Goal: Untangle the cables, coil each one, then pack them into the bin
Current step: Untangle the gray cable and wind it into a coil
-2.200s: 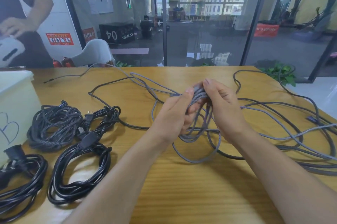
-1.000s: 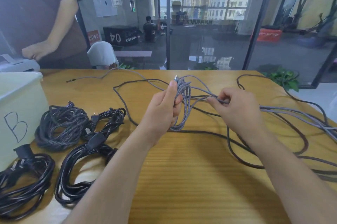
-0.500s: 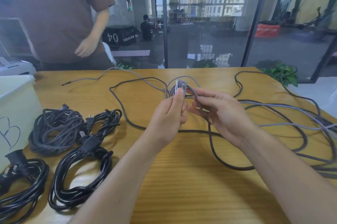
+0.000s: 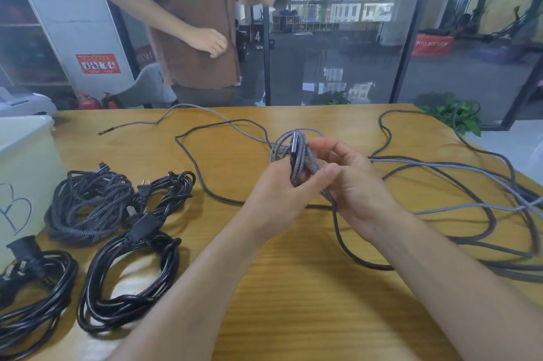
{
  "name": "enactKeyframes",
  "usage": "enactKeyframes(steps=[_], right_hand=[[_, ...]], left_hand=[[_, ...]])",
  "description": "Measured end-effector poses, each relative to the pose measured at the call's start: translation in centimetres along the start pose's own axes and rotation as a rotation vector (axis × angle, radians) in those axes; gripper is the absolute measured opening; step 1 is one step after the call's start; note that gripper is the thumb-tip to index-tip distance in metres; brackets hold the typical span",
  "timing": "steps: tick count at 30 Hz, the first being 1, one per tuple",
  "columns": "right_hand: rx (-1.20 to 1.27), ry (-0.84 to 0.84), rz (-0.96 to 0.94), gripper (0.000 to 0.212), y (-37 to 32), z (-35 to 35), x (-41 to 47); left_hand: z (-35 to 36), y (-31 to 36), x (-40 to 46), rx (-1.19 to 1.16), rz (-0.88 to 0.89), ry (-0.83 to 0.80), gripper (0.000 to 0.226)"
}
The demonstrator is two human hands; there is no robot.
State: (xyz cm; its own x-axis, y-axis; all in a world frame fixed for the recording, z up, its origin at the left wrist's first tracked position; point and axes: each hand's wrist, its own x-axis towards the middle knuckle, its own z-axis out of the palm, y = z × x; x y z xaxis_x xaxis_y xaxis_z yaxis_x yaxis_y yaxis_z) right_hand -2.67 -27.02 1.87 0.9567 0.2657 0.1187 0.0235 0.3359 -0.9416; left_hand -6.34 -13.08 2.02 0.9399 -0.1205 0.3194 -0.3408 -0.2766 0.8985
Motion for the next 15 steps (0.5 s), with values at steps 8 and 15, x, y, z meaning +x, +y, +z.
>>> enactKeyframes(steps=[8, 15], right_hand=[[-0.106, 0.018, -0.002, 0.017, 0.3, -0.1, 0.5], [-0.742, -0.248, -0.135, 0.009, -0.6, -1.4, 0.6]], left_hand=[[-0.5, -0.5, 0.5, -0.062, -0.087, 0.097, 0.037], [-3.2, 0.2, 0.8, -0.231, -0.110, 0.303, 0.038]])
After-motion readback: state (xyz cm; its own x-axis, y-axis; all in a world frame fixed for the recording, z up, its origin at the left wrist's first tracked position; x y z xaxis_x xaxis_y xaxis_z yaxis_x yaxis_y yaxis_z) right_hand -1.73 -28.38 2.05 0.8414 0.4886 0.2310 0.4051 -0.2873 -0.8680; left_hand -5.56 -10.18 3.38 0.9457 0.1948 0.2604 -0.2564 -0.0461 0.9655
